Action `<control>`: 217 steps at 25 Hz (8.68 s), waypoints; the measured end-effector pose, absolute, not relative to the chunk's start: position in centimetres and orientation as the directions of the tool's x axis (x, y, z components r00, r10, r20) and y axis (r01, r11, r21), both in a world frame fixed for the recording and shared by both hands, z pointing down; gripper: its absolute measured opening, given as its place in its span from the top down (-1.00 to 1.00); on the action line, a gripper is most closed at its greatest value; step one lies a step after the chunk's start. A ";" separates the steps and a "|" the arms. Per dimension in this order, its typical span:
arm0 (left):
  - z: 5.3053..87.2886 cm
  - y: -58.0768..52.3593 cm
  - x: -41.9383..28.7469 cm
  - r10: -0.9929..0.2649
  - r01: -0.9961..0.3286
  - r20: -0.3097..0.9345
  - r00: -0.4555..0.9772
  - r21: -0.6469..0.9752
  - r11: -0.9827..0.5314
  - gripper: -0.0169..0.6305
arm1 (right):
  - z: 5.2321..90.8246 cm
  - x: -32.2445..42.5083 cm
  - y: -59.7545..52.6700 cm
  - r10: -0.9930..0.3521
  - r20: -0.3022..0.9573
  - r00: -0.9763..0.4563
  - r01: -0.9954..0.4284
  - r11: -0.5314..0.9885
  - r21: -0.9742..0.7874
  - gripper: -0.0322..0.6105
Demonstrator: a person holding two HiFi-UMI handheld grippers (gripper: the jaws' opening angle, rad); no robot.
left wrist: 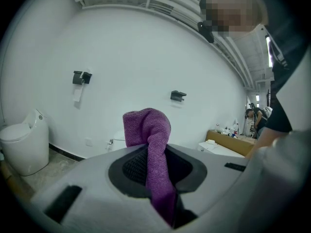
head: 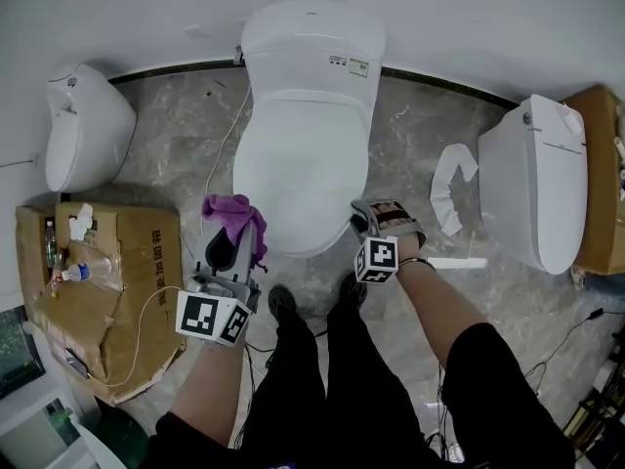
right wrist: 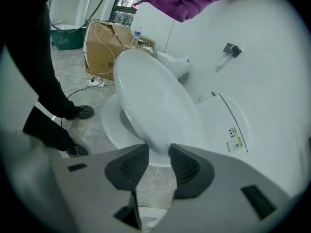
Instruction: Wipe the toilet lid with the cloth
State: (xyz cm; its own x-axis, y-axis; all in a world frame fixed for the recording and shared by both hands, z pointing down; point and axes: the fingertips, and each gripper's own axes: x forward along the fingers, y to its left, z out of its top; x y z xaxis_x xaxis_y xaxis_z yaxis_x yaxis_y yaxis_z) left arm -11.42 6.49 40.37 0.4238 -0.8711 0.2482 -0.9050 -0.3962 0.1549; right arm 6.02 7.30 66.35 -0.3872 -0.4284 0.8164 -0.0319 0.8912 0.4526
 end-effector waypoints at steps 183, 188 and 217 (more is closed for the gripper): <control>67.0 6.7 -13.5 -0.359 -0.628 0.899 0.251 -0.131 -0.767 0.74 | 44.1 -0.7 28.7 -0.596 0.379 -0.708 -0.696 0.681 -0.229 0.80; 66.6 9.5 -7.1 -0.340 -0.602 0.887 0.313 -0.092 -0.793 0.74 | 44.1 1.7 30.7 -0.598 0.384 -0.704 -0.700 0.677 -0.229 0.80; 28.5 35.3 -4.7 -0.625 -0.748 0.448 0.639 0.174 -0.641 0.74 | 26.3 2.8 41.7 -0.468 0.331 -0.819 -0.530 0.838 -0.127 0.80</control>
State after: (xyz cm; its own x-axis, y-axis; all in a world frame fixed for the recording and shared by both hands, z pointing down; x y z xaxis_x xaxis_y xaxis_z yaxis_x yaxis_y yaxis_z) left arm -4.66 35.34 28.53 0.6395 -0.6246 0.4483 -0.7478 -0.6407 0.1741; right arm 2.77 41.67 26.30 -0.8193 -0.4681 0.3311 -0.5303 0.8382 -0.1271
